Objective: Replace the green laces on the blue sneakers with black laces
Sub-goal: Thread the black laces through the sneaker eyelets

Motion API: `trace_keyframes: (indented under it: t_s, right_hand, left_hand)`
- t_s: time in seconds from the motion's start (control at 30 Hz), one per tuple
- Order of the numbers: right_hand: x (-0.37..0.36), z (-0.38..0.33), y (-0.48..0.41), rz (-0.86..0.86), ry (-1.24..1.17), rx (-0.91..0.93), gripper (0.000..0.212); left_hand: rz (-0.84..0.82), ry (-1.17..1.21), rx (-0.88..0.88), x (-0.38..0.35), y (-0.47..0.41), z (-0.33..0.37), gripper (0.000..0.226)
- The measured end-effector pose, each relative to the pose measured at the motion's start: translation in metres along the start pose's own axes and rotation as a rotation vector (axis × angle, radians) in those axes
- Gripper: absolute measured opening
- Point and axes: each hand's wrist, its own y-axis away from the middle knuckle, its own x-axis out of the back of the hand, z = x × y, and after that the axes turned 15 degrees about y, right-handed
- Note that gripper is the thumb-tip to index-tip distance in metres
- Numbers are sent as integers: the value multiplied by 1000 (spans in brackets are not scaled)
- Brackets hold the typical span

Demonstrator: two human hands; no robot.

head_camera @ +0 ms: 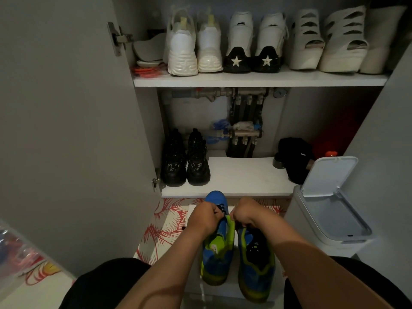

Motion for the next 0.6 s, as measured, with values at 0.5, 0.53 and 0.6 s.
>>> trace_keyframes:
  t_s: [0.5,0.53,0.6]
  right_hand:
    - [-1,-2,4,19,-4,36,25]
    - [-1,-2,4,19,-5,41,24]
    - [-1,-2,4,30,1,54,19]
  left_hand:
    - [2,-78,39,0,4,1,23]
    - [4,-56,37,-1,4,1,21]
    - [6,-32,24,-2,4,-1,20]
